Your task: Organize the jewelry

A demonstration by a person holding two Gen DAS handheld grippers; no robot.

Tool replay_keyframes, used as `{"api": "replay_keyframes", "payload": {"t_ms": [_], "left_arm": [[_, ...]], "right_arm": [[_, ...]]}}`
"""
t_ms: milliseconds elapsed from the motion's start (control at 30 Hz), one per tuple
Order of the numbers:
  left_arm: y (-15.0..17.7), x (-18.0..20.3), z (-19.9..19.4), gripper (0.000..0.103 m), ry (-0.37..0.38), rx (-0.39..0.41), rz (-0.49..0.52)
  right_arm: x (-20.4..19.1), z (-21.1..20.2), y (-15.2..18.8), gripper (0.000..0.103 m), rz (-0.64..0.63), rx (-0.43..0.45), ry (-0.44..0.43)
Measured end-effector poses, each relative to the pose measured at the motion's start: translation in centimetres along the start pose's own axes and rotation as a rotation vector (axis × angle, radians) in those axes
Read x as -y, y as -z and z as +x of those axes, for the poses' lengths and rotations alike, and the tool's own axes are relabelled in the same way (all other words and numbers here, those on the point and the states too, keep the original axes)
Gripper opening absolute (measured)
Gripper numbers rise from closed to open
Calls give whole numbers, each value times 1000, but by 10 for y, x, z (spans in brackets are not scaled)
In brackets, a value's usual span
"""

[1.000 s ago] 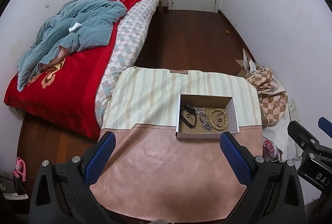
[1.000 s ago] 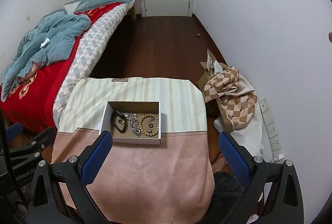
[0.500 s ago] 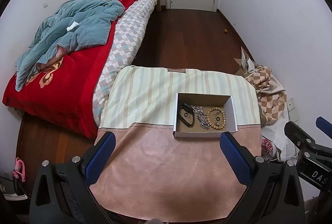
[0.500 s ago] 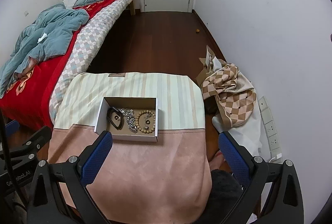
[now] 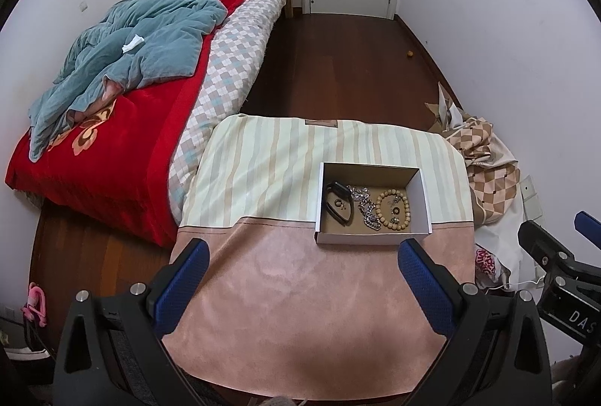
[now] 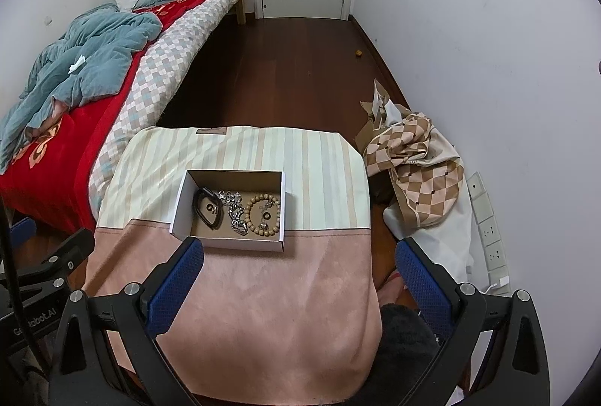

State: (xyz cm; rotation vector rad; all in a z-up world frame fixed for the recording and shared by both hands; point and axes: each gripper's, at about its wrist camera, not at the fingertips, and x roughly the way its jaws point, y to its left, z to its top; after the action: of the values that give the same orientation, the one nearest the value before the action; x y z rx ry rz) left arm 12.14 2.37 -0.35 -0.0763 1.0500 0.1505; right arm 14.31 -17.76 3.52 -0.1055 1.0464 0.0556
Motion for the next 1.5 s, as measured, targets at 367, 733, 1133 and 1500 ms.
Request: {"api": "replay_keyframes", "payload": {"t_ms": [367,733,1133,1500], "left_arm": [[1,0,-2,103,1,3,1],[2,0,-4,103,-1,4,4],[2,2,-8,103,-1,10,3],[1,2,-9,103,-2,10,2]], "right_arm": [[0,-1,2,103,1,2,3],[0,-1,2,103,0,2,4],[0,-1,2,103,0,3,2],[-1,-2,2,103,-1,3,3]]}}
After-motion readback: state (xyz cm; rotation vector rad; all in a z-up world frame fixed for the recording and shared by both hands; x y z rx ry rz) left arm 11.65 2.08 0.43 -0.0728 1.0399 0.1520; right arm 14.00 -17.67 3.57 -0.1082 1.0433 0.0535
